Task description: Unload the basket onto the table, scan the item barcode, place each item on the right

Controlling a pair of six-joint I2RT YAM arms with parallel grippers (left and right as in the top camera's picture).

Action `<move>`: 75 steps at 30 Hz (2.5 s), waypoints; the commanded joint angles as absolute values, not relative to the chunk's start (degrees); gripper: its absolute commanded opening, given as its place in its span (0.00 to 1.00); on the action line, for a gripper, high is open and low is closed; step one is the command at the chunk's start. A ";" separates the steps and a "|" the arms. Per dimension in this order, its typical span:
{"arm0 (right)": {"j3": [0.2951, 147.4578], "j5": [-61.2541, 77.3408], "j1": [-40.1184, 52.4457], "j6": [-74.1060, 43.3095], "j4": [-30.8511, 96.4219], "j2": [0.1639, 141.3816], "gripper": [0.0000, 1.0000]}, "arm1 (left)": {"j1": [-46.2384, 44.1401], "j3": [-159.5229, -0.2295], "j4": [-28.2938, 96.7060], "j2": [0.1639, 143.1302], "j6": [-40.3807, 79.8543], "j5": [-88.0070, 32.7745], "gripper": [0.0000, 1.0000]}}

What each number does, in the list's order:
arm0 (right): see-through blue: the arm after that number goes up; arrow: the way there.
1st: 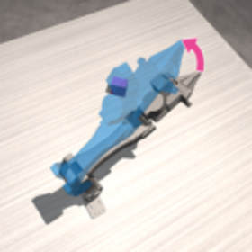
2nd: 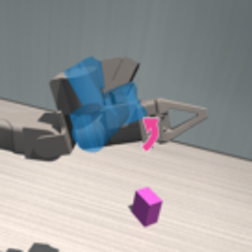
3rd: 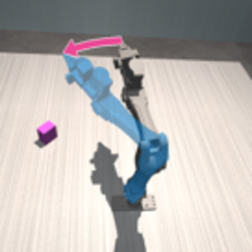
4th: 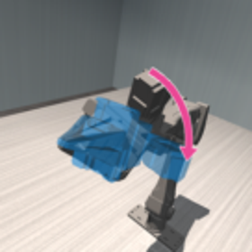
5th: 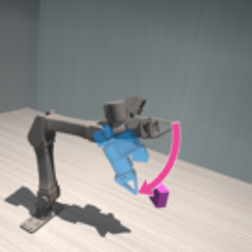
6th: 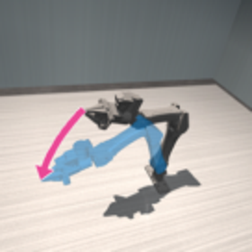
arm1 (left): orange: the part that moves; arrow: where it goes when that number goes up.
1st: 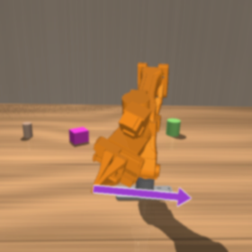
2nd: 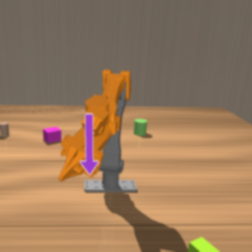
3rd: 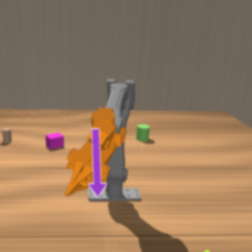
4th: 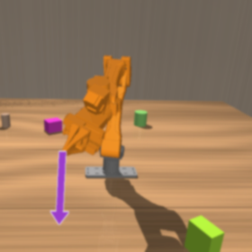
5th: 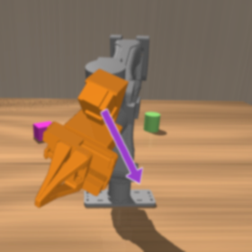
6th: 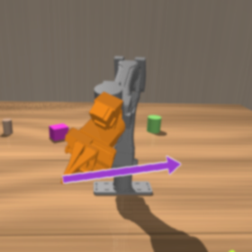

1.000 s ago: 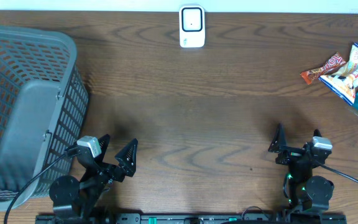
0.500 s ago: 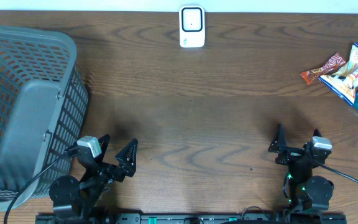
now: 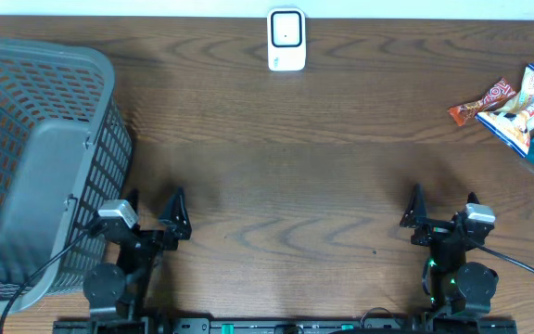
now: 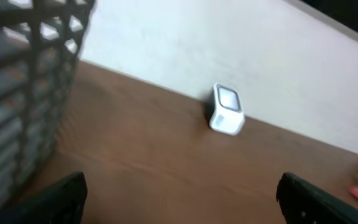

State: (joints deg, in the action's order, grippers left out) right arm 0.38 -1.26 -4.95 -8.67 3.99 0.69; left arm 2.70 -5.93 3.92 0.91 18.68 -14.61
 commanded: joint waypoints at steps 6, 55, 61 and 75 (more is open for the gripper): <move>0.32 -0.93 -4.60 -8.08 4.23 0.32 0.99 | 2.17 -0.30 0.75 0.10 10.13 0.78 0.98; 0.32 -0.93 -4.62 -8.10 4.23 0.32 0.99 | 2.17 -0.23 4.16 0.23 4.12 0.47 0.98; 0.32 -0.93 -4.62 -8.10 4.23 0.32 0.99 | 2.17 -0.23 4.16 0.23 4.10 0.47 0.98; 0.32 -0.93 -4.62 -8.08 4.23 0.32 0.99 | 2.17 -0.23 4.16 0.23 4.12 0.47 0.98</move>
